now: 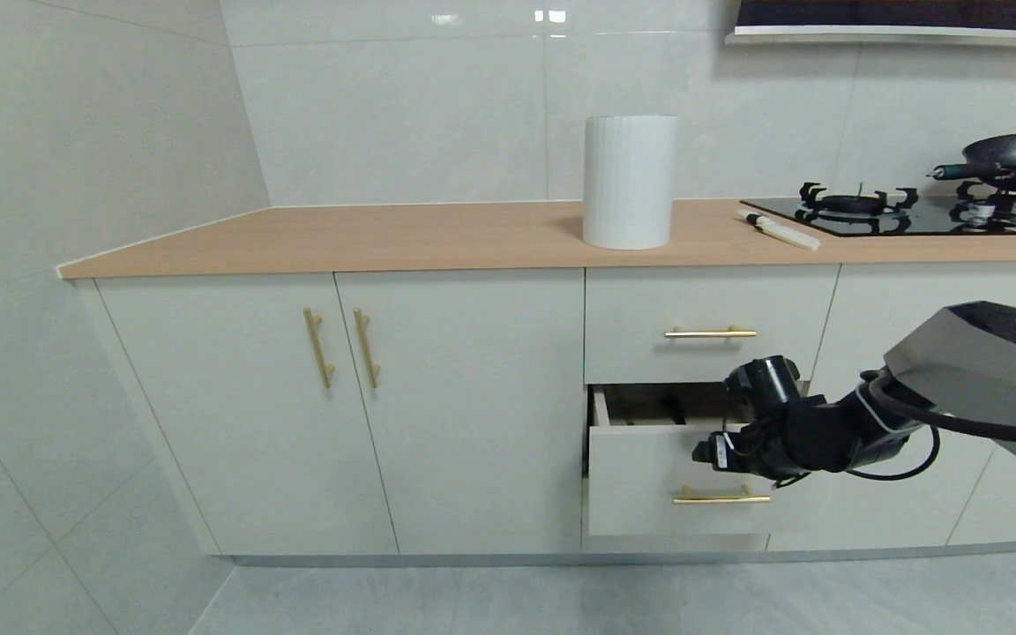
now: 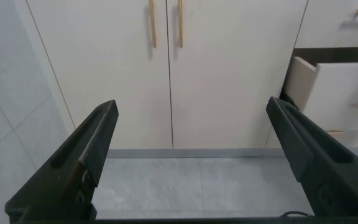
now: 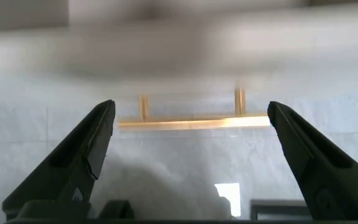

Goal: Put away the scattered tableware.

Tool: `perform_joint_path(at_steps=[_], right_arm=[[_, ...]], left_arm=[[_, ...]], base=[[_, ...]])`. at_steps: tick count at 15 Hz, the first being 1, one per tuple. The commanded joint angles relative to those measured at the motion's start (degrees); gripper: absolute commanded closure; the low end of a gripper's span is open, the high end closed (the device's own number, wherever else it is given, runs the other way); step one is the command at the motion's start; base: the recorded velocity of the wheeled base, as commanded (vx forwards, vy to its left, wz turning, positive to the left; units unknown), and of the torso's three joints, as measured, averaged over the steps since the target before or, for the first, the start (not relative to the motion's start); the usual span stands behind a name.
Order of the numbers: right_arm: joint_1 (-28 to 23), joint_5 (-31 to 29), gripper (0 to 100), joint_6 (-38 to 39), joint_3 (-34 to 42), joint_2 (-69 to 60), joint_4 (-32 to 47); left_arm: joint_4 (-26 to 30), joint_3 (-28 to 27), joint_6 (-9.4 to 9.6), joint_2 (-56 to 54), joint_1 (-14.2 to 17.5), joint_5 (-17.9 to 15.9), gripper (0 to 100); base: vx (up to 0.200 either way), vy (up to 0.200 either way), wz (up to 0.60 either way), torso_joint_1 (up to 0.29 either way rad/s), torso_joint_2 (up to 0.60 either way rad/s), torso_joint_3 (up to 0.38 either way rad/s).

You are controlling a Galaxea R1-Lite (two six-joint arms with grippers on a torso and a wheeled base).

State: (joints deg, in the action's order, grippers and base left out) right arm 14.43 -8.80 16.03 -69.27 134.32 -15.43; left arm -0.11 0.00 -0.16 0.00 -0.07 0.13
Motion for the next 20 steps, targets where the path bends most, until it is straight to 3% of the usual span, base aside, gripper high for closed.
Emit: perform_joint_path(at_steps=[1, 10, 14, 20], right_arm=[[-0.72, -0.34, 0, -0.03, -3.15, 3.41, -0.74], [-1.51, -3.94, 0, 0.32, -12.91, 10.53, -8.91], [-2.57, -8.07, 0, 0.93, -20.21, 15.63, -9.18], [-3.62, -8.78, 0, 5.5, -29.35, 20.55, -8.91]], left_arm=[[-0.07, 0.0, -0.02, 0.0, -0.01, -0.05, 0], [-0.07, 0.0, -0.02, 0.0, -0.01, 0.04, 0], [0.02, 0.0, -0.02, 0.0, -0.01, -0.05, 0], [-0.07, 0.0, -0.02, 0.0, -0.01, -0.05, 0]], base=[[0.0, 0.0, 0.0, 0.0, 0.0, 0.0], [0.0, 0.0, 0.0, 0.0, 0.0, 0.0], [0.0, 0.0, 0.0, 0.0, 0.0, 0.0], [0.0, 0.0, 0.0, 0.0, 0.0, 0.0]])
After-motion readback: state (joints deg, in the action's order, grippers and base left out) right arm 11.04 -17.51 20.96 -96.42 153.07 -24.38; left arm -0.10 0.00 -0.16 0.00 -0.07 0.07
